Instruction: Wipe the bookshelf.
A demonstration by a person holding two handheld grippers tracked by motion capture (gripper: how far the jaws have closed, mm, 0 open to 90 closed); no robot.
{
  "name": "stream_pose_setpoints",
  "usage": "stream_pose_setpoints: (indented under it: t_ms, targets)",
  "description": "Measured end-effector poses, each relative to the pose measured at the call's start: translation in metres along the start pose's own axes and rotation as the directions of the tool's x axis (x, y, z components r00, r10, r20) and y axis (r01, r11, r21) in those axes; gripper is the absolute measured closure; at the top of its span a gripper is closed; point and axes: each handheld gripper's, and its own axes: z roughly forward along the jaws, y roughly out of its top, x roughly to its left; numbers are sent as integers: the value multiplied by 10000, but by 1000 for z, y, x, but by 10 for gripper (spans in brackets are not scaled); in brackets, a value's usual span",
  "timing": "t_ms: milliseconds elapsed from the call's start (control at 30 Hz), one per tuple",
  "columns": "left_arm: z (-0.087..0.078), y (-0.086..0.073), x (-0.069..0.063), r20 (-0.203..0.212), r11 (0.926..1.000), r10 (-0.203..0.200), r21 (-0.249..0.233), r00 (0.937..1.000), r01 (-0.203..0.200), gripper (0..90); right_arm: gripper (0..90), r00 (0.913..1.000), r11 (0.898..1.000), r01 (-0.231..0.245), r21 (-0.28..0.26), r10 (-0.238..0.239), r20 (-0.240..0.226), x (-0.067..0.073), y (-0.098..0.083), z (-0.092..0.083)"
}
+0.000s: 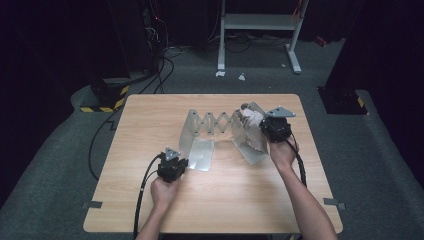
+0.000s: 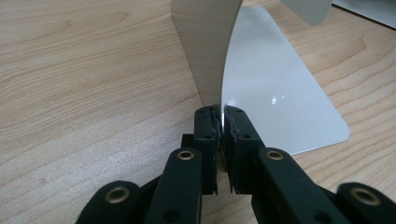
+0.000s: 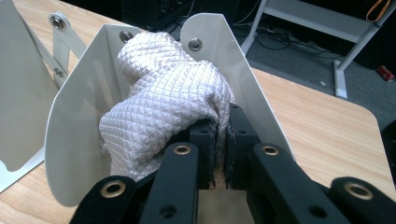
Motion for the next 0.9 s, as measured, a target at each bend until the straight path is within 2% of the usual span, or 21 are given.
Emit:
stream_pose_setpoints:
  t_ms: [600, 900]
  targets:
    - [0, 0, 0, 2, 10000, -19, 11, 10000, 19, 835, 848, 9999, 9995, 81, -297, -79, 70, -2, -7, -18]
    - [0, 0, 0, 36, 10000, -34, 6, 10000, 34, 837, 848, 9999, 9996, 45, -278, -42, 91, -1, 9, -11]
